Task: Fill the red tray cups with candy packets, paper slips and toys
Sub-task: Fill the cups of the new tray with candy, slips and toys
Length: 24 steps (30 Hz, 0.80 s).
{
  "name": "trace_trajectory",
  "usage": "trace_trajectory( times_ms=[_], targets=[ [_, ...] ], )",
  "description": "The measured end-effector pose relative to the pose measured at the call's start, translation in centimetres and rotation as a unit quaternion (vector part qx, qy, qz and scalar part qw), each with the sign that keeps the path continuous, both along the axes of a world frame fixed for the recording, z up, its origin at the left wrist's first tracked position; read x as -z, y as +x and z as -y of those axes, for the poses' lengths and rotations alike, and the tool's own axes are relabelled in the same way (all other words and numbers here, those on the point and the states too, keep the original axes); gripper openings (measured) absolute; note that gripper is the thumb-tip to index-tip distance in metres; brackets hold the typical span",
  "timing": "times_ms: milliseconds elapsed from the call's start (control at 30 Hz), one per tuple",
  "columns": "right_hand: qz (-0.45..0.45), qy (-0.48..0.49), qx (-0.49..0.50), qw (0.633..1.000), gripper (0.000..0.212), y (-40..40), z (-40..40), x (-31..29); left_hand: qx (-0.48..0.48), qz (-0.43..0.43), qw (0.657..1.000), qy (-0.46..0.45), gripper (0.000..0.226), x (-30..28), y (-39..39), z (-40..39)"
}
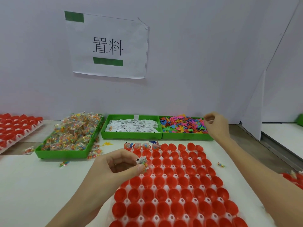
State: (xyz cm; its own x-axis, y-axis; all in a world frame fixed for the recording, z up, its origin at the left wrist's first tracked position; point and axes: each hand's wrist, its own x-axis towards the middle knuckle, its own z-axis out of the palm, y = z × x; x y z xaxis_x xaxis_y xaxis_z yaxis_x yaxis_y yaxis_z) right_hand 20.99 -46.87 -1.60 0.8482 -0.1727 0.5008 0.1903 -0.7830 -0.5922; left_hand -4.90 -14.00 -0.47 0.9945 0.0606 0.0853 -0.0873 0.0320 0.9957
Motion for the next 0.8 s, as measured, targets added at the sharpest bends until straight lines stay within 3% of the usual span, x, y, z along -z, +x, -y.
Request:
trace_trajectory(
  times_ms=[100,167,233,333,567,800],
  targets=[
    [-0.016,0.184,-0.081,0.979,0.014,-2.6,-1.7,-1.3,-0.01,0.016,1.0,0.002,0.027,-0.2,-0.1,0.2],
    [-0.047,0.299,-0.173,0.937,0.015,-5.5,-3.2,-1.9,-0.018,0.029,0.999,0.009,0.025,-0.3,-0.3,0.3],
    [-0.067,0.34,-0.26,0.901,0.018,-8.9,-4.6,-2.3,-0.027,0.045,0.999,0.011,0.025,-0.4,-0.5,0.5],
    [-0.094,0.304,-0.343,0.884,0.02,-14.1,-6.3,-2.8,-0.028,0.066,0.997,0.021,0.026,-0.4,-0.8,0.9],
    [-0.143,0.181,-0.432,0.872,0.021,-20.9,-9.0,-3.5,-0.001,0.082,0.995,0.058,0.021,-0.4,-1.4,1.9],
    [-0.138,0.179,-0.464,0.857,0.026,-21.8,-9.8,-2.5,0.028,0.06,0.997,0.044,0.014,-0.1,-1.5,2.3]
  ],
)
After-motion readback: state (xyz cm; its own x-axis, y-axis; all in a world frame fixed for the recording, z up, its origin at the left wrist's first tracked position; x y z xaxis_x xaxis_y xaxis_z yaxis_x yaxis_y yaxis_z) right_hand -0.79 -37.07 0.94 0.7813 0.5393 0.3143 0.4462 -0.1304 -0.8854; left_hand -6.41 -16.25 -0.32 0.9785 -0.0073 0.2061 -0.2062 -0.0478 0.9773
